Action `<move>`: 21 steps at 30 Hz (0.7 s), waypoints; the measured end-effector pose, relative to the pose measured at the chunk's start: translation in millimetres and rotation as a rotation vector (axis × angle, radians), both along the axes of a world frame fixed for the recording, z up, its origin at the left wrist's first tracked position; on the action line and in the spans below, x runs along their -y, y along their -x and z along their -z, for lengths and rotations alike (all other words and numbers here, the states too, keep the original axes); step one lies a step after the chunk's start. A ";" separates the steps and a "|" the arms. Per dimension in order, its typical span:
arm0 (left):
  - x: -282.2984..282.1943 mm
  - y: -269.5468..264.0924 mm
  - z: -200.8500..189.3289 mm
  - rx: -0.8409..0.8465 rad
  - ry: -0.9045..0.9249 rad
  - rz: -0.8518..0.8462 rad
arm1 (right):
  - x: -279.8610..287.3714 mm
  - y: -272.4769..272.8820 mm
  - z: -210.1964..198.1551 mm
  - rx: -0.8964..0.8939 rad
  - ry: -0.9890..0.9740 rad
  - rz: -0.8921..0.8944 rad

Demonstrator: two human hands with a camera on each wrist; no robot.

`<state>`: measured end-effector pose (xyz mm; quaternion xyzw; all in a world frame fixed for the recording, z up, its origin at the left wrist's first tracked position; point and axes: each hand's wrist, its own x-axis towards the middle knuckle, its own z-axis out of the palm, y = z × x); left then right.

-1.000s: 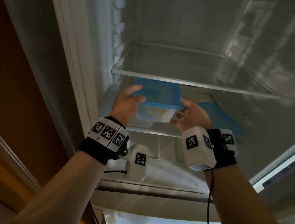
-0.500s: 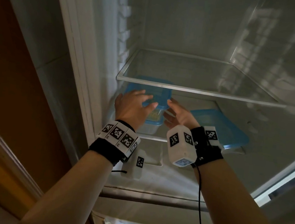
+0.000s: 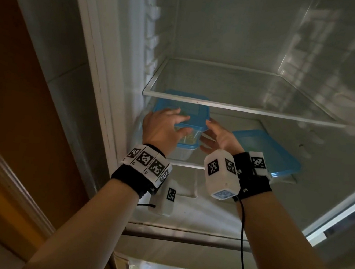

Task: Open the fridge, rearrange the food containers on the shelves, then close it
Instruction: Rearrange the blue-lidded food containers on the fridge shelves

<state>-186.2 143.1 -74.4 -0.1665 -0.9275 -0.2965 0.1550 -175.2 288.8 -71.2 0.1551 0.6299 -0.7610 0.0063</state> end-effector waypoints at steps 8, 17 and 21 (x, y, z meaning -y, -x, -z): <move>-6.5 -3.8 -2.1 0.004 -0.045 0.000 | -7.4 -6.9 2.4 -0.014 -0.048 -0.023; -56.6 -48.8 -9.5 0.196 -0.799 0.423 | -86.9 -52.2 1.2 -0.305 -0.302 0.538; -95.9 -54.0 11.8 0.601 -0.700 0.497 | -123.6 -72.3 16.4 -0.231 -0.313 0.707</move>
